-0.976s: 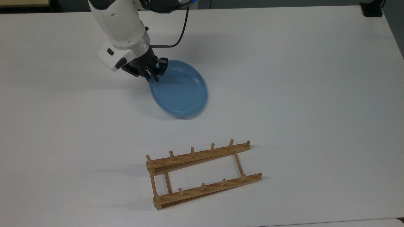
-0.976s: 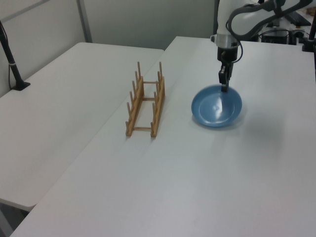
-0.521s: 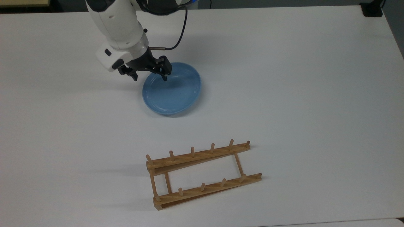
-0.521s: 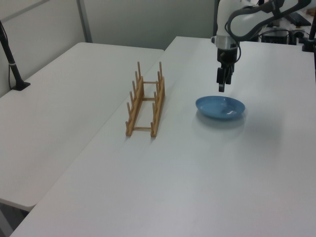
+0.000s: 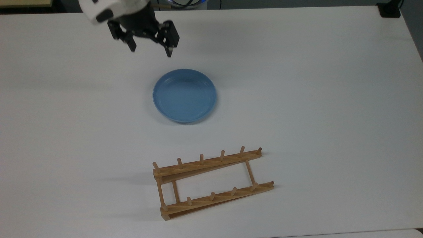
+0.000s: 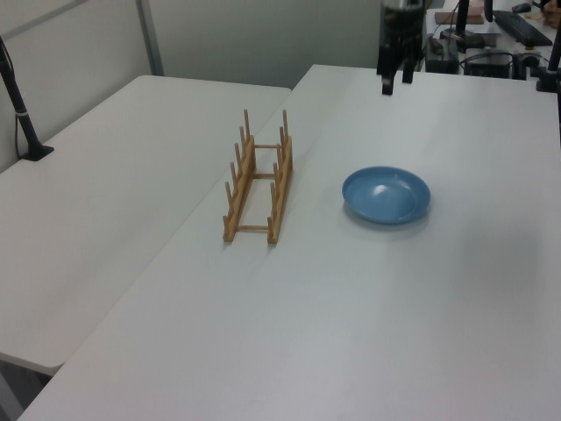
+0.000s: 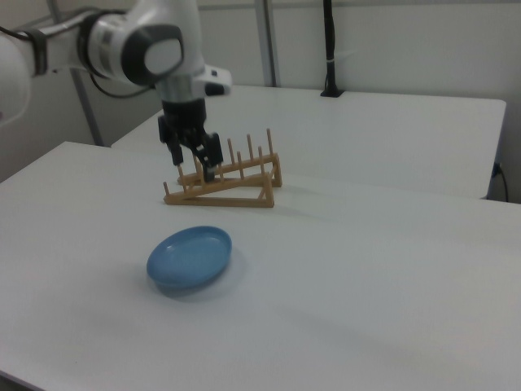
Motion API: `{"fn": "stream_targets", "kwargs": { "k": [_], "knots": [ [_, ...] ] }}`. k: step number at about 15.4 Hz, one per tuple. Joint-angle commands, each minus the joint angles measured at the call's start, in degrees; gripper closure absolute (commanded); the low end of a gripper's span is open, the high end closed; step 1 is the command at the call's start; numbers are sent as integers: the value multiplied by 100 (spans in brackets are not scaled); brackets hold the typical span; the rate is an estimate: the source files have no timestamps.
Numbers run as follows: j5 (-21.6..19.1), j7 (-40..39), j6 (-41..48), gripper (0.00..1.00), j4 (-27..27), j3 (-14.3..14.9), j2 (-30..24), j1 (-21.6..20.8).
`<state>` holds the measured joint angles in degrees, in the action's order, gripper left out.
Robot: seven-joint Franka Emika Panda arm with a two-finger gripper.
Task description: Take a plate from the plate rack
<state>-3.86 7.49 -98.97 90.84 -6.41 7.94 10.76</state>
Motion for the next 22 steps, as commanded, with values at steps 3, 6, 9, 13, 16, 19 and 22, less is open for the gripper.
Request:
{"fn": "stream_targets", "kwargs": {
  "k": [3,6,9,13,16,19,22],
  "knots": [
    [140,612,781,0,-5,34,-705,-170],
    [140,614,976,0,4,270,-1039,-380],
    [297,-287,722,0,4,1201,-1102,-1135],
    [421,-1882,431,0,-5,1756,-1128,-1251],
    [351,-1735,378,0,4,1836,-1111,-1374],
    [360,-1391,369,0,22,1723,-1032,-1392],
    [377,-1181,369,0,30,1275,-944,-1313]
  ]
}}
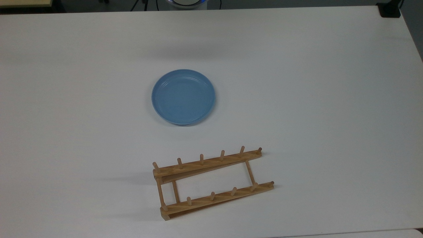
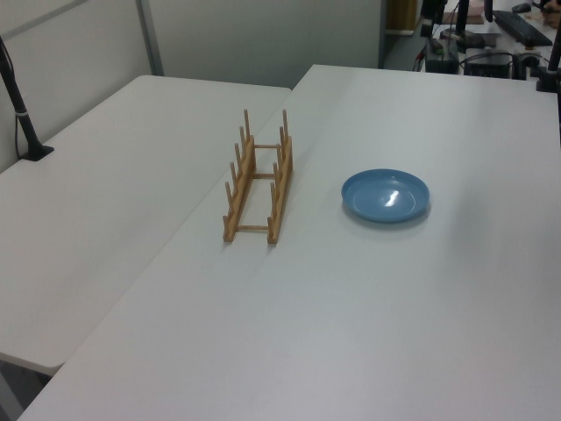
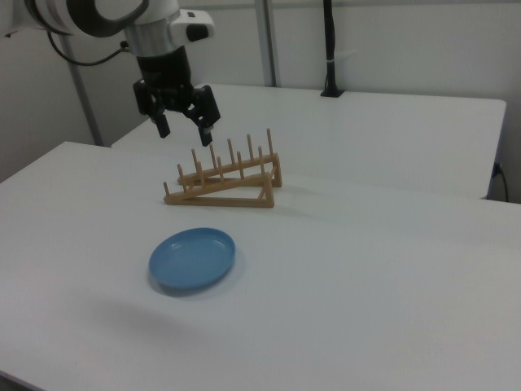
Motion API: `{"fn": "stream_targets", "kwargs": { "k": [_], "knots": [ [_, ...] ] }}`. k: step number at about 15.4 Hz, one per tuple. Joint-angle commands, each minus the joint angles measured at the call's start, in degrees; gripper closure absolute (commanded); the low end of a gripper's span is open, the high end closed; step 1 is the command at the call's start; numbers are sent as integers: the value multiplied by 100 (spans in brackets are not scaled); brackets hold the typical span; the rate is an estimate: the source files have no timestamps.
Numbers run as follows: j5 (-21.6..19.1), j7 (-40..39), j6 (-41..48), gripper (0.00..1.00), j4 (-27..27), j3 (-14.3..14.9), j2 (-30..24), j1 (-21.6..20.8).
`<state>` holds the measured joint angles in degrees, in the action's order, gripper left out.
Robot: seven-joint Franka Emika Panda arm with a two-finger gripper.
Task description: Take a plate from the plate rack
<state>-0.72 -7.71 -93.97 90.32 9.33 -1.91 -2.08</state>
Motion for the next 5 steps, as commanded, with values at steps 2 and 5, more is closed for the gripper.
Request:
{"fn": "stream_targets", "kwargs": {
  "k": [2,5],
  "knots": [
    [55,489,-122,0,100,-317,33,-29],
    [55,499,-122,0,100,-317,24,-29]
  ]
}}
